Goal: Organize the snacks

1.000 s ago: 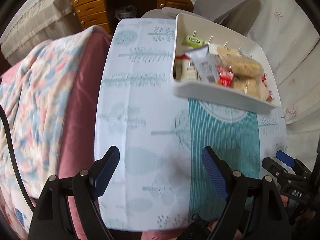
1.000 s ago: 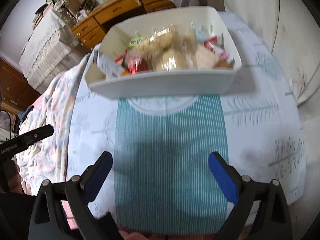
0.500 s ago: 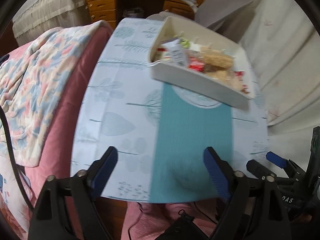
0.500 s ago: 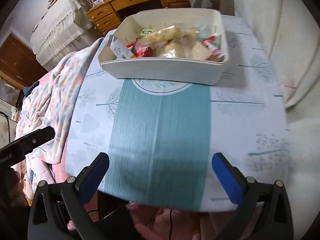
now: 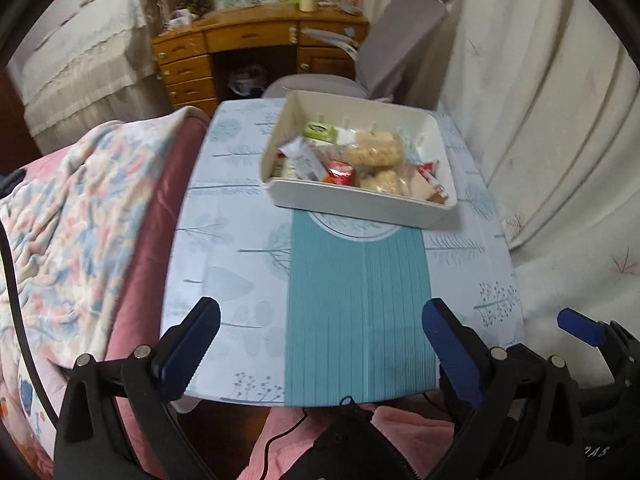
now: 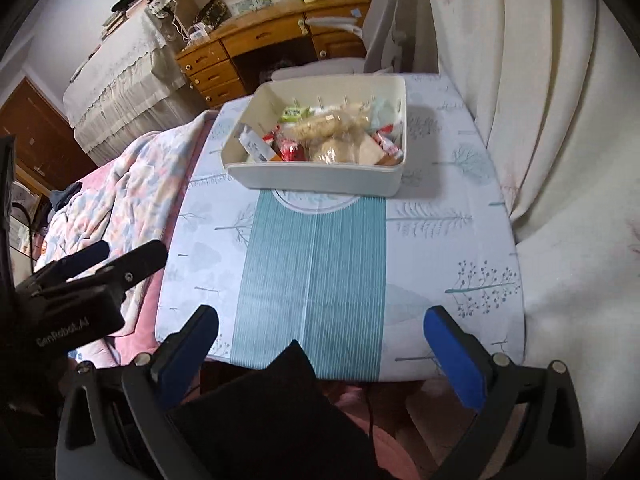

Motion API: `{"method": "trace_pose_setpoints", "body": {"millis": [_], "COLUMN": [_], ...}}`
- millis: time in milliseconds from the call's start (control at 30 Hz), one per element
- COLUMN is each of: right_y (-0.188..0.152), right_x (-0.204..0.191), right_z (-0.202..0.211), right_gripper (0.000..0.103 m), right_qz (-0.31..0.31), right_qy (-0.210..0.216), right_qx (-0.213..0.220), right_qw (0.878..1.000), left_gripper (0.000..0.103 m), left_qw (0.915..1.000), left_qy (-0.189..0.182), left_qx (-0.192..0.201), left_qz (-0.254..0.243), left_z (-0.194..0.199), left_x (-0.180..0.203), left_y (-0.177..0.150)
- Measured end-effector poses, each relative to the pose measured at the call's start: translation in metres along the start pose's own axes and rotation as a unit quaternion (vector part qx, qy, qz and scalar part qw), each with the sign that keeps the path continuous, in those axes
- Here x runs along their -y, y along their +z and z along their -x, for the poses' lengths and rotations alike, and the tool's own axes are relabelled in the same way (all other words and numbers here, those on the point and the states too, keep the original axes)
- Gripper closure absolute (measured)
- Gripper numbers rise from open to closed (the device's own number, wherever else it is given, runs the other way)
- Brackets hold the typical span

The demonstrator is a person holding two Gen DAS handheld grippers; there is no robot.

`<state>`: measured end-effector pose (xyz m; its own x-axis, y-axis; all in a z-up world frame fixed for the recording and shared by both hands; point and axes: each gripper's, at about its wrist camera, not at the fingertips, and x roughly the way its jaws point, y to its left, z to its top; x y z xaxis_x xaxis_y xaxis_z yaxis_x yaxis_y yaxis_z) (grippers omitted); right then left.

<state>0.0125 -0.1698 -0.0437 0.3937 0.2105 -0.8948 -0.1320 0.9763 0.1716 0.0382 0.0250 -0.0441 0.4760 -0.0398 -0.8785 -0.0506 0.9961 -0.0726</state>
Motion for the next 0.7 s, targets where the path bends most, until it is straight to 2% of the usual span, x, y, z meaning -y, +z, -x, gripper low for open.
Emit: {"method": "trace_pose_setpoints", "body": {"millis": [133,267,700], "right_y": [0.002,0.003,0.001], "right_x": [-0.010,-0.014,-0.011], "right_z": [0.010,0.012,0.000], "right_gripper": [0.000,0.000,0.000], "right_qz": [0.023,0.025,0.010], "right_qy": [0.003,0.005,0.008], "right_qx": [0.031,0.027,0.003], "right_qw": [0.999,0.999,1.000], "left_gripper": [0.001,0.001,0.001], "left_qw": [0.9991,0.9974,0.9981], "left_qy": [0.024,0.040,0.045], "left_qx": [0.031,0.054,0.043], "left_qz": [0.015,0.025,0.004], "left_z": [0.016,0.023,0.010], "left_x": [-0.009,-0.012,0.004], "left_y": [0.000,-0.001,0.003]}}
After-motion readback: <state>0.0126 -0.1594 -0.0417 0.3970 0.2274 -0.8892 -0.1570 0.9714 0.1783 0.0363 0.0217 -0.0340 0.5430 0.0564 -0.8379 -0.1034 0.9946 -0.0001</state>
